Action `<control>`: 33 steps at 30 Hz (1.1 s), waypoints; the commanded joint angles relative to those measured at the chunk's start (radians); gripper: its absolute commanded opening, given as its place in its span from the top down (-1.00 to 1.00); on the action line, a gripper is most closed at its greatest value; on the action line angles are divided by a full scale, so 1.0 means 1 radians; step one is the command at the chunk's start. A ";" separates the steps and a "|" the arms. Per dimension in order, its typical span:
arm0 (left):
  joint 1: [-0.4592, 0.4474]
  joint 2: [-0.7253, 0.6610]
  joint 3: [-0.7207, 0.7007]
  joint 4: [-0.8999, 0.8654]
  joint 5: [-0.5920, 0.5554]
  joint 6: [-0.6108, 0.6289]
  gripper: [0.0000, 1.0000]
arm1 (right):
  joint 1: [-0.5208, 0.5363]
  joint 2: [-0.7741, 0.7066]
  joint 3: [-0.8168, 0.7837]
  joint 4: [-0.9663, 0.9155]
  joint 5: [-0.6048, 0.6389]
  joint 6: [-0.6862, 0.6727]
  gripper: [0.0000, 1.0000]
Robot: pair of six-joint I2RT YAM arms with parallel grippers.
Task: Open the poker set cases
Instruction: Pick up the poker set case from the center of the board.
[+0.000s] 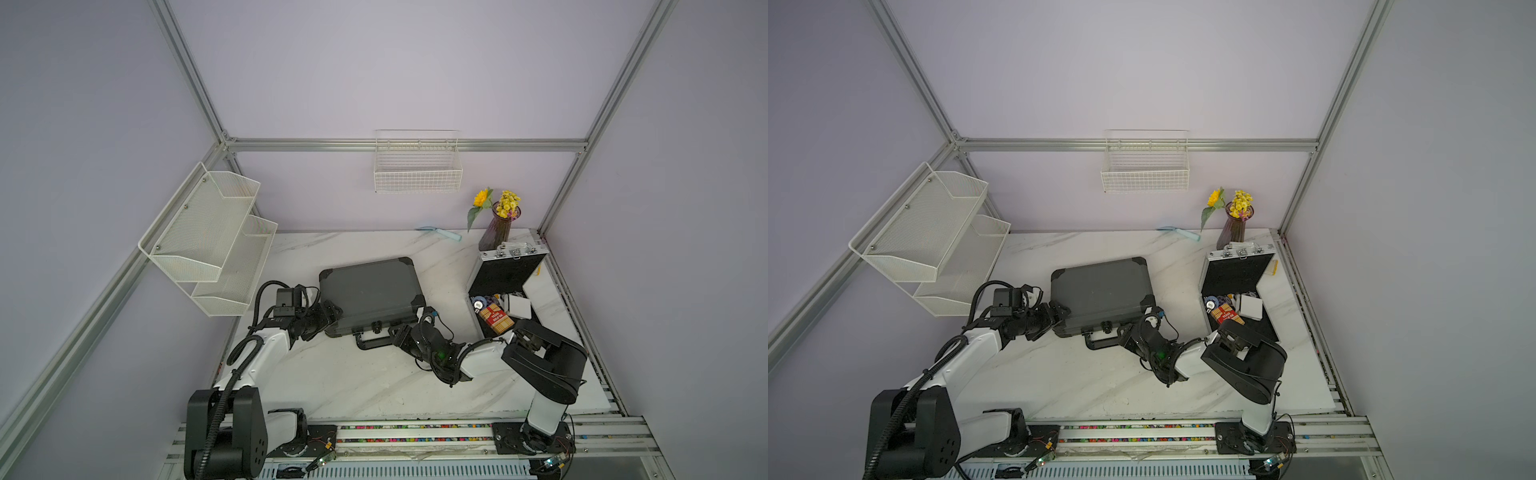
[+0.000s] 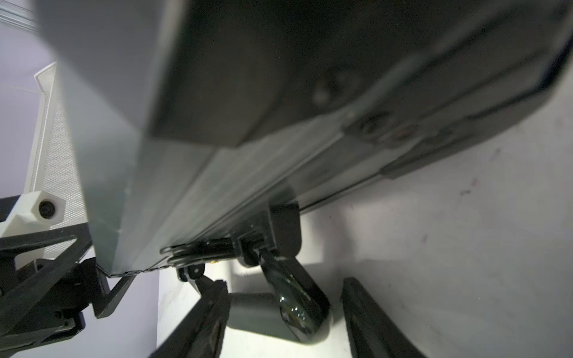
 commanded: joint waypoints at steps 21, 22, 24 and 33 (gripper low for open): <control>0.005 0.012 -0.036 0.010 0.030 -0.004 -0.68 | -0.002 -0.003 -0.096 0.330 -0.111 0.099 0.03; 0.005 0.010 -0.036 0.010 0.031 -0.004 -0.68 | -0.002 0.000 -0.096 0.331 -0.112 0.105 0.03; 0.005 0.011 -0.036 0.010 0.030 -0.005 -0.68 | -0.002 0.010 -0.095 0.332 -0.115 0.121 0.04; 0.005 0.004 -0.041 0.012 0.035 -0.005 -0.68 | -0.002 0.082 -0.066 0.357 -0.140 0.175 0.16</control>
